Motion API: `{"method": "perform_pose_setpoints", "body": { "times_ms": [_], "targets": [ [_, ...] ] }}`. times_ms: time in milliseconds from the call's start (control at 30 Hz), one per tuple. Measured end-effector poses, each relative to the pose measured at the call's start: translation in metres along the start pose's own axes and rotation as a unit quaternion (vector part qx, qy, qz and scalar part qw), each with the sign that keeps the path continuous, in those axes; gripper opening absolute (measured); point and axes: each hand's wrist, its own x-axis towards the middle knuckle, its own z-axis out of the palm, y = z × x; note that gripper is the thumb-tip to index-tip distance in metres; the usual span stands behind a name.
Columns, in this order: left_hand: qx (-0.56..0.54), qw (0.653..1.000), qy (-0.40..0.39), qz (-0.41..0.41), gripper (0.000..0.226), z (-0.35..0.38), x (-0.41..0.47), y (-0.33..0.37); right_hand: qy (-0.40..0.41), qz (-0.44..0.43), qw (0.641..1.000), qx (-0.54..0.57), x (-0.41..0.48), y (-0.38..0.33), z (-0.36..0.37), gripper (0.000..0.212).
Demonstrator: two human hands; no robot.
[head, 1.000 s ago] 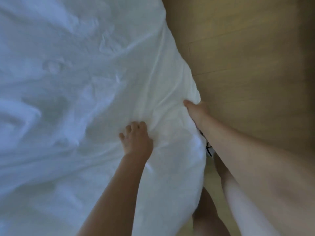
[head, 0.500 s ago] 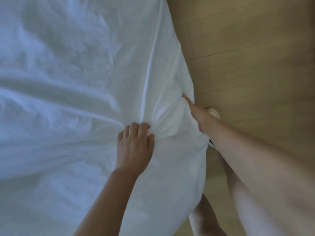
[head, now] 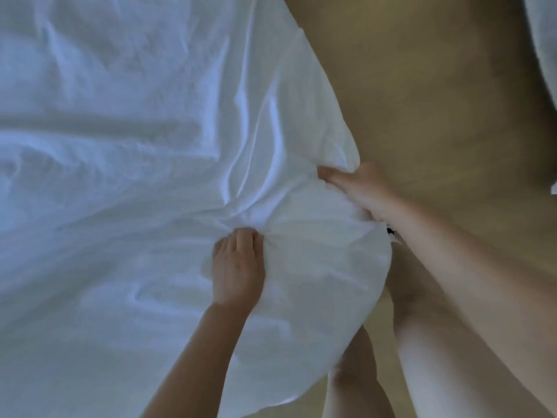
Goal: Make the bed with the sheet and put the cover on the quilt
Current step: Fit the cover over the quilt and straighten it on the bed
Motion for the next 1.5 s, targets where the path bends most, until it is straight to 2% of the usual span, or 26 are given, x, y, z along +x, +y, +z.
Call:
{"method": "perform_pose_setpoints", "body": {
  "times_ms": [33,67,133,167,233,300,400,433,533,567,600,667,700,733,800,867,900,933,1000,1067,1133,1200,1233,1300,1400,1500],
  "targets": [
    [-0.045,0.999,-0.026,0.007,0.026,-0.008,-0.008,0.010,-0.014,0.003,1.000,-0.010,0.001,0.001,-0.002,0.066],
    [-0.084,0.992,-0.089,0.004,0.025,-0.014,-0.024,0.019,-0.062,0.016,0.998,-0.014,-0.001,0.000,-0.001,0.072],
    [-0.127,0.960,-0.240,-0.068,0.031,-0.025,-0.060,0.024,-0.224,0.079,0.971,-0.014,-0.003,0.005,0.012,0.090],
    [-0.117,0.941,-0.292,-0.127,0.036,-0.025,-0.072,0.019,-0.299,0.101,0.948,-0.027,-0.007,0.008,0.021,0.094],
    [-0.032,0.933,-0.301,-0.195,0.034,-0.020,-0.077,0.001,-0.383,0.085,0.916,-0.087,-0.014,0.012,0.040,0.089],
    [0.005,0.932,-0.297,-0.209,0.029,-0.016,-0.067,-0.002,-0.379,0.045,0.914,-0.133,-0.011,0.016,0.052,0.086],
    [0.006,0.944,-0.264,-0.199,0.026,-0.005,-0.061,0.009,-0.362,0.003,0.925,-0.119,-0.006,0.022,0.053,0.092],
    [0.010,0.944,-0.256,-0.210,0.026,-0.006,-0.061,0.013,-0.345,-0.016,0.932,-0.110,-0.007,0.026,0.045,0.085],
    [-0.022,0.938,-0.234,-0.256,0.030,-0.007,-0.061,0.020,-0.314,0.041,0.948,-0.001,-0.007,0.040,0.000,0.023],
    [-0.029,0.942,-0.224,-0.249,0.030,-0.006,-0.059,0.023,-0.285,0.058,0.957,0.028,-0.007,0.042,-0.015,0.013],
    [-0.014,0.954,-0.210,-0.216,0.029,-0.003,-0.057,0.026,-0.234,0.049,0.971,0.016,0.000,0.045,-0.025,0.015],
    [0.058,0.976,-0.179,-0.114,0.034,0.007,-0.054,0.030,-0.121,0.010,0.991,-0.055,0.022,0.054,-0.025,0.032],
    [0.097,0.975,-0.186,-0.078,0.045,0.012,-0.053,0.033,-0.111,0.001,0.989,-0.094,0.033,0.056,-0.016,0.042],
    [0.132,0.971,-0.193,-0.050,0.055,0.017,-0.054,0.034,-0.156,0.001,0.977,-0.144,0.044,0.059,-0.002,0.049],
    [0.186,0.956,-0.225,0.014,0.064,0.029,-0.058,0.032,-0.310,0.028,0.914,-0.262,0.059,0.065,0.022,0.054],
    [0.190,0.956,-0.215,0.060,0.045,0.036,-0.060,0.030,-0.397,0.026,0.850,-0.346,0.064,0.074,0.033,0.046],
    [0.178,0.962,-0.199,0.064,0.030,0.038,-0.060,0.028,-0.407,0.006,0.847,-0.342,0.061,0.079,0.032,0.042],
    [0.163,0.966,-0.189,0.058,0.018,0.040,-0.059,0.028,-0.412,-0.006,0.860,-0.300,0.054,0.084,0.028,0.039],
    [0.117,0.973,-0.200,0.007,0.006,0.041,-0.055,0.033,-0.436,0.053,0.890,-0.122,0.035,0.092,0.012,0.047],
    [0.075,0.965,-0.237,-0.083,0.019,0.035,-0.050,0.044,-0.482,0.147,0.863,0.038,0.022,0.104,-0.009,0.080],
    [0.072,0.947,-0.285,-0.132,0.027,0.031,-0.045,0.053,-0.539,0.171,0.823,0.046,0.009,0.117,-0.027,0.098],
    [0.069,0.951,-0.276,-0.122,0.034,0.030,-0.040,0.055,-0.580,0.146,0.801,-0.023,-0.003,0.129,-0.033,0.080],
    [0.067,0.953,-0.272,-0.119,0.035,0.031,-0.037,0.055,-0.563,0.127,0.813,-0.070,-0.012,0.133,-0.030,0.071],
    [0.064,0.956,-0.258,-0.122,0.031,0.035,-0.036,0.056,-0.480,0.076,0.866,-0.117,-0.021,0.146,-0.017,0.063],
    [0.073,0.967,-0.241,-0.048,0.038,0.040,-0.053,0.064,-0.342,0.039,0.935,-0.084,-0.035,0.160,0.000,0.025],
    [0.078,0.977,-0.196,0.018,0.049,0.047,-0.078,0.069,-0.211,0.052,0.975,-0.036,-0.052,0.163,-0.028,0.016]
  ]
}}
